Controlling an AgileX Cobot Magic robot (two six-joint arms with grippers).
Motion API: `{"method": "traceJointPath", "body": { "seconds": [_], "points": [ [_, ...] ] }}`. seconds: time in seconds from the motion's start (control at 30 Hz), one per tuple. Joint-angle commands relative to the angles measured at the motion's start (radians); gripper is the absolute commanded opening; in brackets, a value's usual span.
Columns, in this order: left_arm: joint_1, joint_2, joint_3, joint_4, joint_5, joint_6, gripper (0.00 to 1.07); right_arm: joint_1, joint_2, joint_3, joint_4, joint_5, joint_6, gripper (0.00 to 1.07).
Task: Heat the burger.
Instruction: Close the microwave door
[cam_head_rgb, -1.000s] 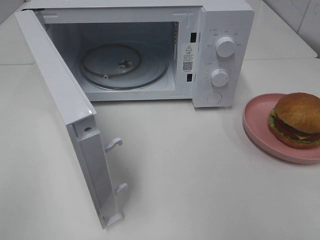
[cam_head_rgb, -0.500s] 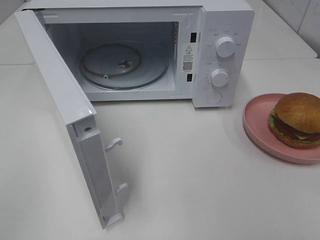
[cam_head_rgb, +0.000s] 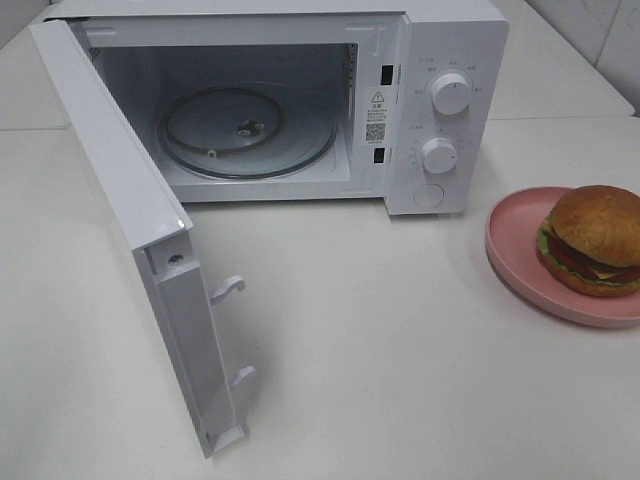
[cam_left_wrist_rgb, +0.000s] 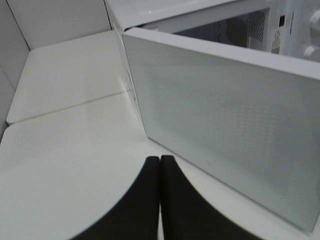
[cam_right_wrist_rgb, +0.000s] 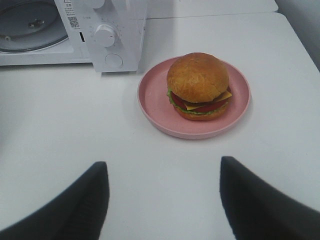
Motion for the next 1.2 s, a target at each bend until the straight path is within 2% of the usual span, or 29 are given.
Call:
{"method": "traceJointPath", "body": {
  "seconds": [0.03, 0.23, 0.3, 0.33, 0.57, 0.6, 0.63, 0.67, 0.73, 0.77, 0.8, 1.0, 1.2],
  "points": [
    [0.005, 0.054, 0.015, -0.008, -0.134, -0.007, 0.0, -0.007, -0.027, 0.004, 0.008, -0.014, -0.007, 0.6],
    [0.005, 0.154, 0.04, -0.014, -0.236, -0.007, 0.0, -0.007, -0.027, 0.004, 0.008, -0.014, -0.007, 0.6],
    [0.005, 0.288, 0.048, -0.018, -0.358, -0.007, 0.0, -0.007, -0.027, 0.004, 0.007, -0.014, -0.005, 0.6],
    [0.005, 0.288, 0.048, -0.018, -0.358, -0.007, 0.0, -0.007, -0.027, 0.004, 0.007, -0.014, -0.005, 0.6],
    [0.005, 0.602, 0.048, -0.018, -0.603, -0.006, 0.0, -0.007, -0.027, 0.004, 0.005, -0.014, -0.004, 0.6],
    [0.005, 0.602, 0.048, -0.018, -0.603, -0.006, 0.0, -0.007, -0.027, 0.004, 0.005, -0.014, -0.004, 0.6],
    [0.005, 0.678, 0.048, -0.018, -0.667, -0.006, 0.0, -0.007, -0.027, 0.004, 0.005, -0.014, -0.004, 0.6],
    [0.005, 0.678, 0.048, -0.018, -0.667, -0.006, 0.0, -0.007, -0.027, 0.004, 0.005, -0.014, -0.004, 0.6],
    [0.005, 0.79, 0.048, -0.018, -0.782, -0.006, 0.0, -0.007, -0.027, 0.004, 0.005, -0.014, -0.004, 0.6],
    [0.005, 0.79, 0.048, -0.018, -0.782, -0.006, 0.0, -0.007, -0.027, 0.004, 0.005, -0.014, -0.004, 0.6],
    [0.005, 0.865, 0.048, -0.018, -0.851, -0.006, 0.0, -0.007, -0.027, 0.004, 0.005, -0.014, -0.004, 0.6],
    [0.005, 1.061, 0.047, -0.008, -1.025, -0.006, 0.0, -0.007, -0.027, 0.004, 0.005, -0.014, -0.004, 0.6],
    [0.005, 1.203, 0.01, 0.007, -1.077, -0.006, 0.0, -0.007, -0.027, 0.004, 0.004, -0.014, 0.0, 0.6]
  ]
}}
